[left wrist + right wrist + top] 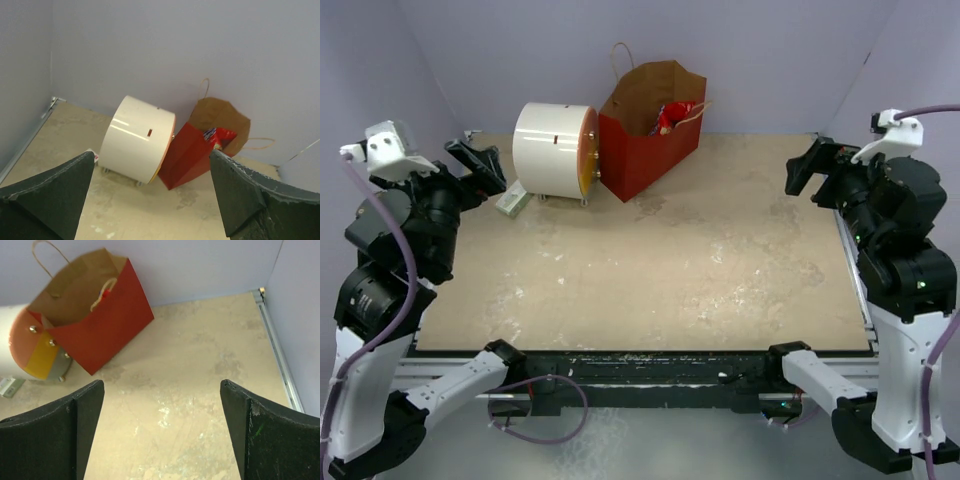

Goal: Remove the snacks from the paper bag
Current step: Move the paper bag to the center of the board.

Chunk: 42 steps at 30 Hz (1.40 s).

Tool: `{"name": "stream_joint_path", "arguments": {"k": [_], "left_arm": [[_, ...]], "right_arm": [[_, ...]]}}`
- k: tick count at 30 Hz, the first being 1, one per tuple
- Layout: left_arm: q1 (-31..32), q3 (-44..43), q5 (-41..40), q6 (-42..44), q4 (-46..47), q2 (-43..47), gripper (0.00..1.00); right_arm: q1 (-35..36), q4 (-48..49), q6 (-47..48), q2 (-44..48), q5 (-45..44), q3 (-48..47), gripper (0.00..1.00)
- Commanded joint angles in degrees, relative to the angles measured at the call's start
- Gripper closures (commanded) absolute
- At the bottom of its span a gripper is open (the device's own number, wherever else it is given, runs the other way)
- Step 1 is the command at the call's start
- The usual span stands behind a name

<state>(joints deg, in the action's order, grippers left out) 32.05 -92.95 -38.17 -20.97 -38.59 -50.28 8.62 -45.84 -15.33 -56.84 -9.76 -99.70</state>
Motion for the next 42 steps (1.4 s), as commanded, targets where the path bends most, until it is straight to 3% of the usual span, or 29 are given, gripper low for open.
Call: {"name": "stream_joint_path", "arguments": {"k": [1,16,23,27,36,42], "left_arm": [[-1.9,4.1,-0.4,0.8,2.7,0.3,0.01],[-5.2,11.0,3.3,2.3,7.7,-9.3,0.01],[-5.5,11.5,6.4,2.7,8.5,-14.1,0.01],[-5.6,10.7,6.1,5.1,8.8,-16.4,0.01],[-6.2,9.3,4.8,14.8,11.2,-21.0,0.01],[-6.8,9.8,5.3,17.5,12.0,-21.1,0.01]], "right_arm": [[0.0,5.1,-2.0,0.9,-1.9,4.8,0.01],[0.0,25.4,-5.9,-8.7,-1.9,18.9,0.01],[0.0,44.2,-11.5,-18.0,3.6,22.8,0.01],[0.1,52.3,-16.2,-28.1,9.3,17.5,0.00],[0.2,67.8,-40.9,-49.1,18.6,1.7,0.04],[0.5,73.4,-48.2,-53.0,20.7,-1.0,0.06]]}}
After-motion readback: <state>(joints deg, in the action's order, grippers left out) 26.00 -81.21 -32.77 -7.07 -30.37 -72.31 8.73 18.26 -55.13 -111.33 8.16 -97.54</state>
